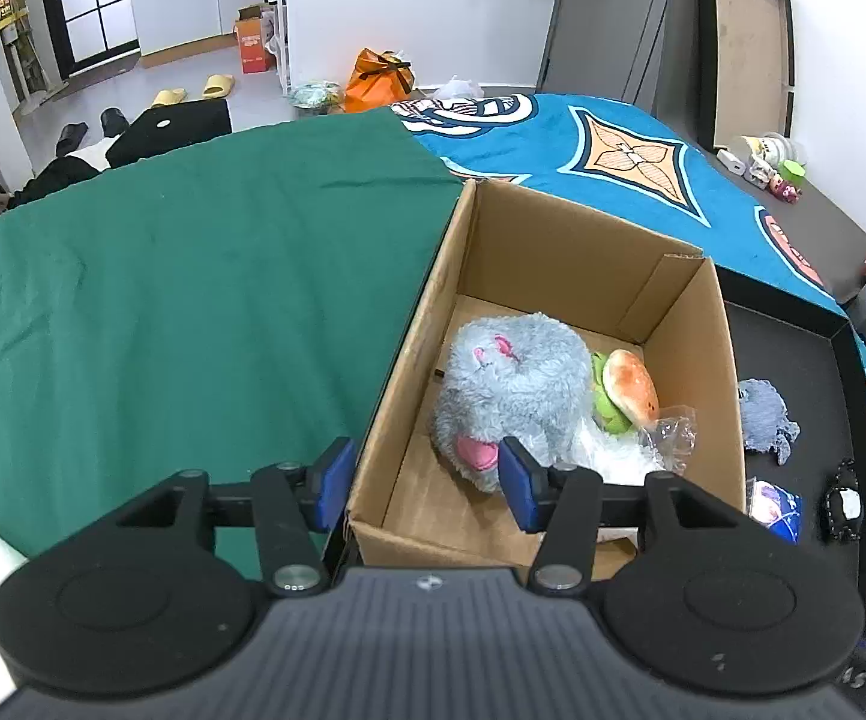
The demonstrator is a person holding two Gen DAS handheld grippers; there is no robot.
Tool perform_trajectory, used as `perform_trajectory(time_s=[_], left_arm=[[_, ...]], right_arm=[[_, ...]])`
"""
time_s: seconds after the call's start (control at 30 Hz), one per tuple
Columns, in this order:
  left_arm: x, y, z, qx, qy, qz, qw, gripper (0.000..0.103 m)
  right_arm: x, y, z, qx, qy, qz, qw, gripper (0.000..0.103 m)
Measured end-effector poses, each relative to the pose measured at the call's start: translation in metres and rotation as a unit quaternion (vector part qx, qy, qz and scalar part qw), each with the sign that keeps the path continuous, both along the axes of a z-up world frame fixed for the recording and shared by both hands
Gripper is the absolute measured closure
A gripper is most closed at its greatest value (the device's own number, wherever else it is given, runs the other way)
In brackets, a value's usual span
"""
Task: Organize soft objects
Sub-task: 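Move the right gripper to the white cloth bundle and grasp it, then carry the white cloth bundle into the box and open the right gripper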
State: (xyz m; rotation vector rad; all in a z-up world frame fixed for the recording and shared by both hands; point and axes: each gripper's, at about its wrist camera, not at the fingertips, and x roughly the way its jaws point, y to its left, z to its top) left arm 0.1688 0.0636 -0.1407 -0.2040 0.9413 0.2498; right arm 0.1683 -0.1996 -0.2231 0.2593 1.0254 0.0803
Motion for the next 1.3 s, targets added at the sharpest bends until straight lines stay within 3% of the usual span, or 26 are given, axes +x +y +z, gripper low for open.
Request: perform_trajectory(time_s=[0.07,0.17,0.27,0.57,1.3], left_arm=[[0.0,-0.001,0.0,0.004,0.001,0.0,1.0,0.051],[0.0,-0.003,-0.001,0.009,0.002,-0.001,1.0,0.05],[0.001,-0.004,-0.001,0.011,0.003,-0.001,0.9999,0.05],[0.001,-0.004,0.0,0.01,0.002,-0.002,0.9999,0.049],[-0.004,0.007,0.002,-0.018,-0.006,0.001,0.9998,0.049]], right_arm=[[0.001,0.001,-0.006,-0.004,0.009,0.002,1.0,0.026],[0.002,-0.001,-0.015,-0.009,0.022,0.0,1.0,0.056],[0.004,-0.007,-0.019,-0.012,0.03,-0.001,0.999,0.061],[0.002,-0.027,-0.006,-0.008,0.017,-0.009,1.0,0.06],[0.006,-0.008,0.046,-0.063,-0.049,0.011,0.997,0.06]])
